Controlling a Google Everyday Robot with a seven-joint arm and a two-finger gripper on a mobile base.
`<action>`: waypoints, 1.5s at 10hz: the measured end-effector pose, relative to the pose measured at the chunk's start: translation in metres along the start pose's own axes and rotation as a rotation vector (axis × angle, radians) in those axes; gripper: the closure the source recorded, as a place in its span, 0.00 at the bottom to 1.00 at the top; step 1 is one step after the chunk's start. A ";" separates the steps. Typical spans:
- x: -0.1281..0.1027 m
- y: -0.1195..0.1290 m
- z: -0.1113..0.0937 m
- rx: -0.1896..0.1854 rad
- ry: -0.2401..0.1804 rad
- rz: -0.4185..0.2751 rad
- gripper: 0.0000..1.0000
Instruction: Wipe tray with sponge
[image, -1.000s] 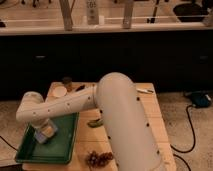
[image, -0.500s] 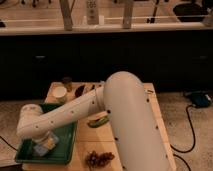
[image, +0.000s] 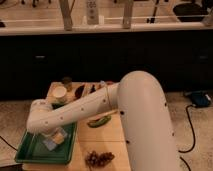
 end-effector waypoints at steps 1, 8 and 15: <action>0.021 -0.017 -0.001 -0.003 0.017 0.015 0.99; -0.031 -0.076 0.016 -0.024 -0.029 -0.144 0.99; -0.030 0.008 0.015 -0.032 -0.032 -0.124 0.99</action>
